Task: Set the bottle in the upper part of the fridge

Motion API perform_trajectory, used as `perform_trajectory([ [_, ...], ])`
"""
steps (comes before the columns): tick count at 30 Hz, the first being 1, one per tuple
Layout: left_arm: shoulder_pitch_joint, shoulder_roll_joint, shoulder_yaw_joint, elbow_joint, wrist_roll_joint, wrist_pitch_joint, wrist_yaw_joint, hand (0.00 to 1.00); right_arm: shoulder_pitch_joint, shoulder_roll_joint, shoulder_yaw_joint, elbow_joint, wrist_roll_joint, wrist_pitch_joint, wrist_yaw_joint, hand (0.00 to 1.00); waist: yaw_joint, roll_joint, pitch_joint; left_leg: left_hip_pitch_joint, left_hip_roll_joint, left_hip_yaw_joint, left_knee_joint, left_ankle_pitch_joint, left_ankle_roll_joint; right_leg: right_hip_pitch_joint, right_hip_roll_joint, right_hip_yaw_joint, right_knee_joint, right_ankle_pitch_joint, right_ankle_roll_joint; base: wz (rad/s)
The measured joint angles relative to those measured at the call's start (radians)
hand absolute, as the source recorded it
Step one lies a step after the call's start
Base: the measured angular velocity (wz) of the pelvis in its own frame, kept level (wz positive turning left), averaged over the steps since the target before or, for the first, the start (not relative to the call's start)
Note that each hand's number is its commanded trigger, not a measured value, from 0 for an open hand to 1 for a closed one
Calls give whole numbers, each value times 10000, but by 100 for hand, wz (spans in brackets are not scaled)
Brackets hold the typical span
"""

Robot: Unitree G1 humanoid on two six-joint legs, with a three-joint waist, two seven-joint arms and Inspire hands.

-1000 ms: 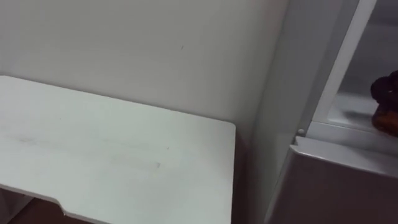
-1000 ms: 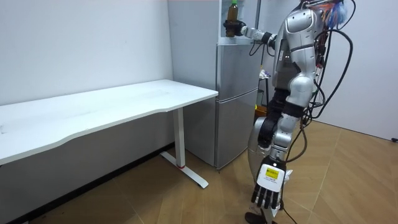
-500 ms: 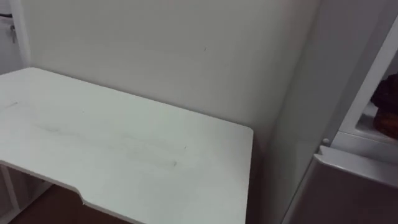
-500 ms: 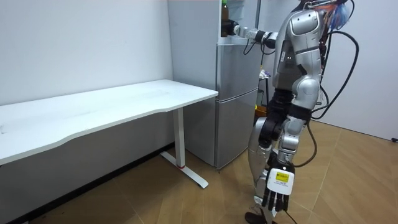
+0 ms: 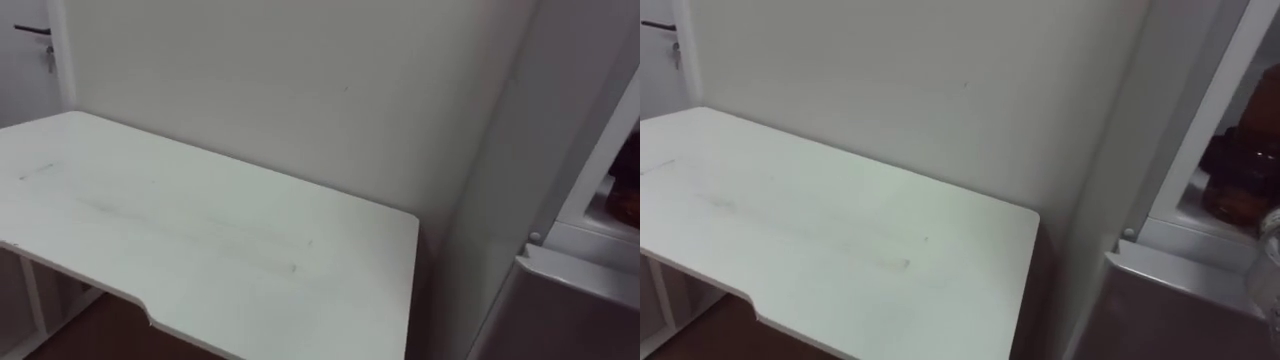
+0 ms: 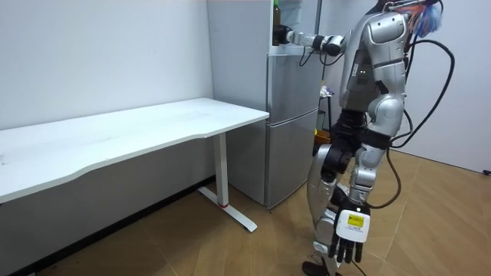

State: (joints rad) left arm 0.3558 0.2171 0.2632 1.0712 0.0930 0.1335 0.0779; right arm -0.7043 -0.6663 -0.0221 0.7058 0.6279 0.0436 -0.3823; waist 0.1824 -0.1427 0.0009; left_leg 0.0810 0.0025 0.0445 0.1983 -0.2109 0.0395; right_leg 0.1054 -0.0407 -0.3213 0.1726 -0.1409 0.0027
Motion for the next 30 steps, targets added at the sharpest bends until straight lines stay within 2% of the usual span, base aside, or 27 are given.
perform_trajectory([
  [3,116,-6,0,-24,-30,1,-1,0,1,-42,-1,139,28,-30,18,100,83,105,-33,-14,-3,-63,71,-2,-7,77,-13,-135,-36,5,-8,7],
  [6,312,-8,-1,-43,-36,9,0,0,2,-55,2,227,-2,-130,2,100,170,277,-121,-7,-4,-90,77,3,-21,105,-16,-168,-35,7,-12,5],
  [9,454,-9,59,-10,-31,90,0,0,5,-55,3,249,-58,-306,-31,100,178,369,-117,-39,-11,-189,78,28,-51,107,-81,-385,-21,10,-17,8],
  [16,578,-3,70,-29,-35,141,36,0,3,-66,4,287,-44,-692,-413,100,174,388,-109,-470,-16,-395,289,92,-101,-100,-105,-631,-70,33,-94,10],
  [25,236,44,36,-358,-436,105,54,0,-342,-81,4,1068,-76,-1577,-559,100,241,221,-60,-1159,-14,-536,421,261,-175,-715,-123,-810,-57,5,-285,5],
  [26,214,47,20,-418,-450,94,54,0,-372,-81,9,1100,-75,-1609,-585,88,256,219,-58,-1205,-12,-552,438,266,-180,-728,-118,-844,-67,9,-290,11],
  [27,206,66,-142,-623,-483,91,55,0,-417,-83,9,1149,-76,-1649,-644,57,237,231,-50,-1266,-10,-572,504,268,-187,-727,-111,-911,-81,14,-297,12],
  [28,206,80,-298,-845,-585,76,55,0,-512,-82,11,1291,-74,-1717,-665,31,252,261,-32,-1303,-3,-599,581,262,-193,-721,-100,-928,-76,14,-298,11],
  [30,195,94,-439,-1146,-621,-20,54,0,-652,-83,9,1532,-62,-1773,-743,1,312,290,-10,-1344,-2,-633,590,263,-196,-741,-91,-941,-78,11,-301,6],
])
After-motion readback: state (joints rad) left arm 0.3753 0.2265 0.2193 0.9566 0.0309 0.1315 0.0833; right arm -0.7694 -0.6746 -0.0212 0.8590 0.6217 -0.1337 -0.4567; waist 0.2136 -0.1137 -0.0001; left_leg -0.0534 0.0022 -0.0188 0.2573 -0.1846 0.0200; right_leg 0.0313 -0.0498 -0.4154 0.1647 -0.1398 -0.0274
